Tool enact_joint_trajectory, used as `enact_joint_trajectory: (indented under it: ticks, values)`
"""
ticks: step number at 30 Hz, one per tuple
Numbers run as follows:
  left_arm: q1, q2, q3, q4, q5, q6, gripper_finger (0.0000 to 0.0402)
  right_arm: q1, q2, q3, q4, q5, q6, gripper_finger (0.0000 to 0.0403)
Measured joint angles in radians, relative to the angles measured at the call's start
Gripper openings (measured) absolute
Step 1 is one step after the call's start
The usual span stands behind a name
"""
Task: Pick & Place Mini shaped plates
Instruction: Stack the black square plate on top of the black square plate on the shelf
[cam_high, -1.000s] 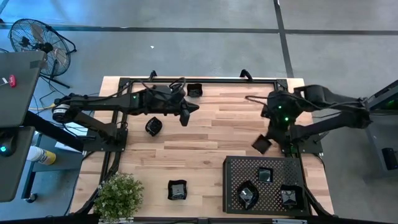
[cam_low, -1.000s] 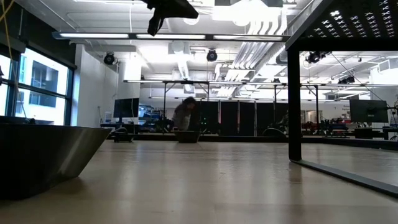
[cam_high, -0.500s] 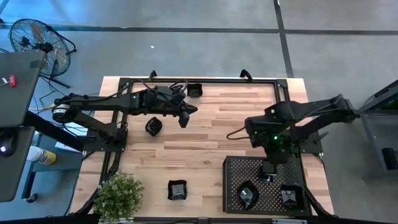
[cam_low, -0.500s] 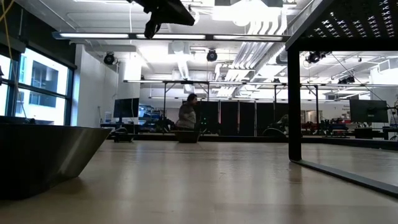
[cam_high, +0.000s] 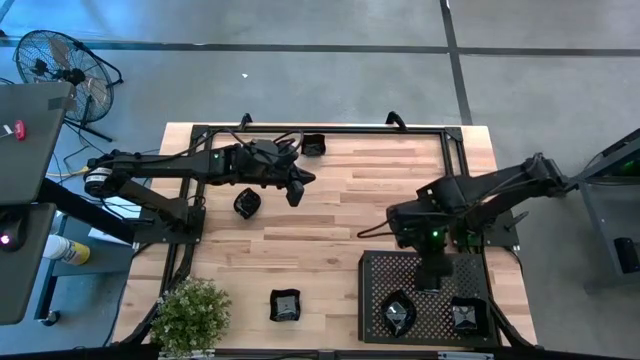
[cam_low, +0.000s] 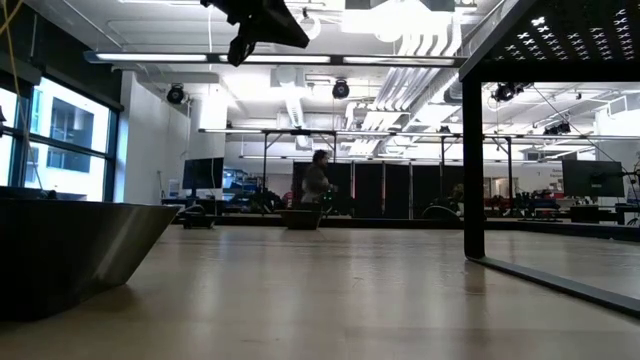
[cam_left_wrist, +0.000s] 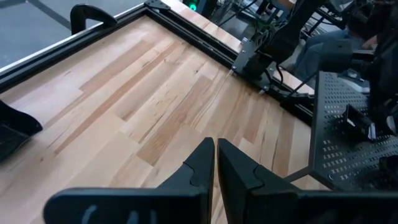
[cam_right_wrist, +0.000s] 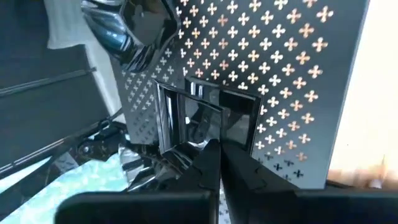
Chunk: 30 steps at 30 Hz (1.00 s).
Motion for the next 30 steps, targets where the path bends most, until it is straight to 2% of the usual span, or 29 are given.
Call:
enact_joint_trajectory:
  ticks: [8, 30]
  values:
    - [0.000, 0.000, 0.000, -0.001, -0.001, 0.008, 0.0017, 0.011, 0.000, 0.000, 0.006, 0.073, 0.030, 0.0001]
    - [0.000, 0.000, 0.000, -0.019, 0.000, 0.010, 0.0017, 0.049, 0.011, 0.000, 0.013, 0.089, 0.095, 0.0008]
